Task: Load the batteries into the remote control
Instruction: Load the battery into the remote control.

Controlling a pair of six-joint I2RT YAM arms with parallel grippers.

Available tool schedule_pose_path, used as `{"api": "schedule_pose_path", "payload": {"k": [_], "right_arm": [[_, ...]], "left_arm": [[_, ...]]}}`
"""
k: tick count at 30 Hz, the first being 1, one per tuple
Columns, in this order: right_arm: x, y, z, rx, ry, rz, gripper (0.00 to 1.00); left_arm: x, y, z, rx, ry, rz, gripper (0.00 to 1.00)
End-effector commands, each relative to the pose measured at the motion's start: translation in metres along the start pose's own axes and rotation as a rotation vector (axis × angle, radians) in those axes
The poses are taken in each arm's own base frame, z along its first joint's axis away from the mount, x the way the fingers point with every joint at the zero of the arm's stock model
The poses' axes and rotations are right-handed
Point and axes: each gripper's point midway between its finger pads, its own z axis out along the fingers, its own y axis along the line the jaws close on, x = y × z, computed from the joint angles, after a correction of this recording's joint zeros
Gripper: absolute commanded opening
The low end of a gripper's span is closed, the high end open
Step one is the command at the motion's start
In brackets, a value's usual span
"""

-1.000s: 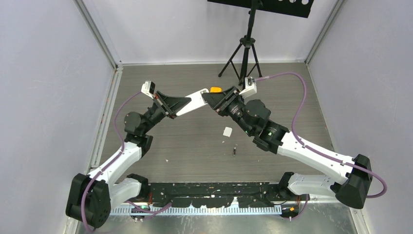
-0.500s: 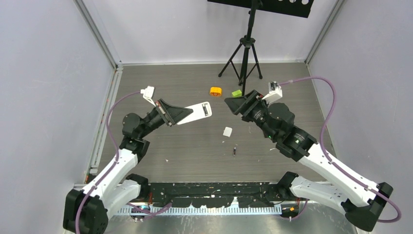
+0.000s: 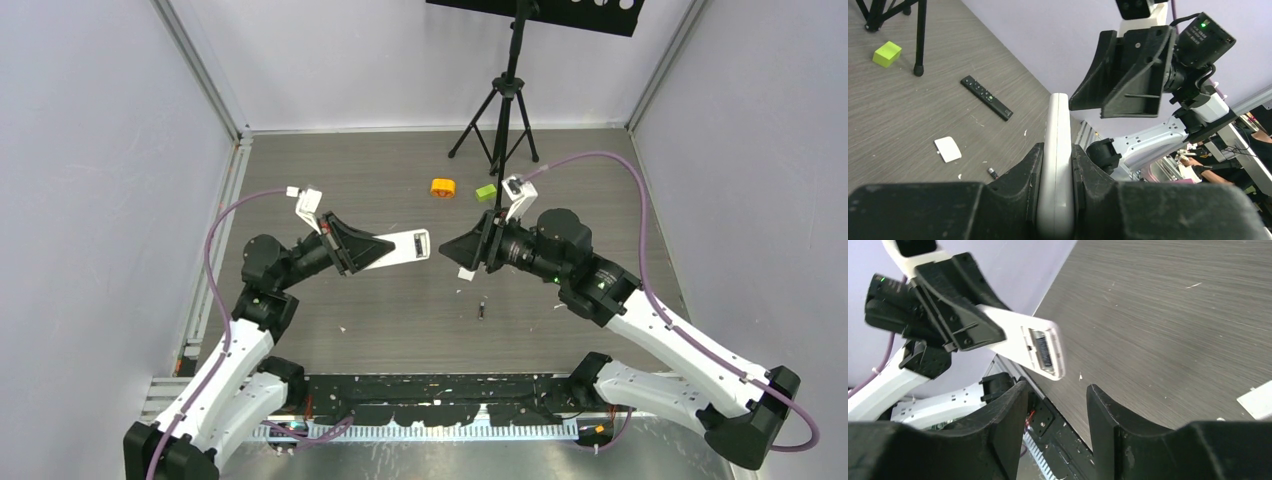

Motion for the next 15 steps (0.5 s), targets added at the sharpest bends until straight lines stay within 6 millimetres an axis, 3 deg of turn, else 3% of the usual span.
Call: {"api": "schedule_pose_path", "payload": {"k": [1, 10, 15], "right_arm": [[-0.005, 0.03, 0.001, -0.141, 0.017, -0.097, 0.55], [0.01, 0.022, 0.018, -0.108, 0.072, -0.153, 0.56], [0.006, 0.021, 0.022, -0.099, 0.052, -0.145, 0.49]], "left_arm": [[-0.011, -0.011, 0.003, 0.03, -0.004, 0.026, 0.0], [-0.016, -0.02, 0.009, 0.091, -0.002, -0.058, 0.0], [-0.017, -0.022, 0.009, 0.099, -0.003, -0.062, 0.0]]}}
